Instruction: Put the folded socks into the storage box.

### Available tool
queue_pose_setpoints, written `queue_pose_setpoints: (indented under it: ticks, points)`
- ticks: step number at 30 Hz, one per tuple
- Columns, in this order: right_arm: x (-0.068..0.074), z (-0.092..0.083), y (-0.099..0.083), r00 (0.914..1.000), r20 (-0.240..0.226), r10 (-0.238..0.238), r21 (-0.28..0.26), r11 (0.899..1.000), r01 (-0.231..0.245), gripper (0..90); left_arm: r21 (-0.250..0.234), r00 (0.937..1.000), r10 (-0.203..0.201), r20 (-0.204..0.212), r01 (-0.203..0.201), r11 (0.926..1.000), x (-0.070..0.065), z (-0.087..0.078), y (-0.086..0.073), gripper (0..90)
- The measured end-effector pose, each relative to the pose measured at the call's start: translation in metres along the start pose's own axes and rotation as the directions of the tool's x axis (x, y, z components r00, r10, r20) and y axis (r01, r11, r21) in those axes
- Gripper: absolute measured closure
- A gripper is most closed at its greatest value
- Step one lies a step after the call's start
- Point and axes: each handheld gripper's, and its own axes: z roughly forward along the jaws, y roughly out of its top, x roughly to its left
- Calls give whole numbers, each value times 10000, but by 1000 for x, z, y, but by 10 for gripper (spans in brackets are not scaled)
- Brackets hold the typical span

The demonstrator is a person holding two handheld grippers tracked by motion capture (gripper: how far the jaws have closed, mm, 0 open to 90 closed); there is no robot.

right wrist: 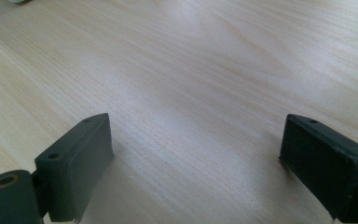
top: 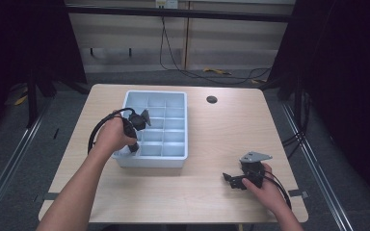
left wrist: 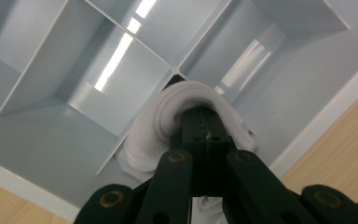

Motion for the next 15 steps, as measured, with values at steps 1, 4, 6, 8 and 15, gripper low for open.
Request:
queue_pose_setpoints:
  ticks: [1, 4, 6, 8, 15]
  points:
    - [0, 0, 0, 10000, 0, -15, 10, 10000, 15, 83, 120, 10000, 37, -86, -36, 9999, -1, 3, 0, 900]
    - [0, 0, 0, 10000, -2, -15, 10, 10000, 15, 82, 192, 9998, 77, -176, -74, 9998, -2, 6, 0, 900]
    - [0, 0, 0, 10000, -3, -21, 8, 10000, 21, 83, 153, 9998, 82, -164, -79, 9999, -2, 7, 0, 900]
    - [0, 0, 0, 10000, -5, -19, 9, 10000, 19, 83, 75, 9999, 40, -97, -40, 10000, -1, 8, -1, 900]
    - [0, 0, 0, 10000, -22, 5, 16, 10000, -5, 83, 108, 9998, -168, -106, 169, 9998, 0, 20, -3, 900]
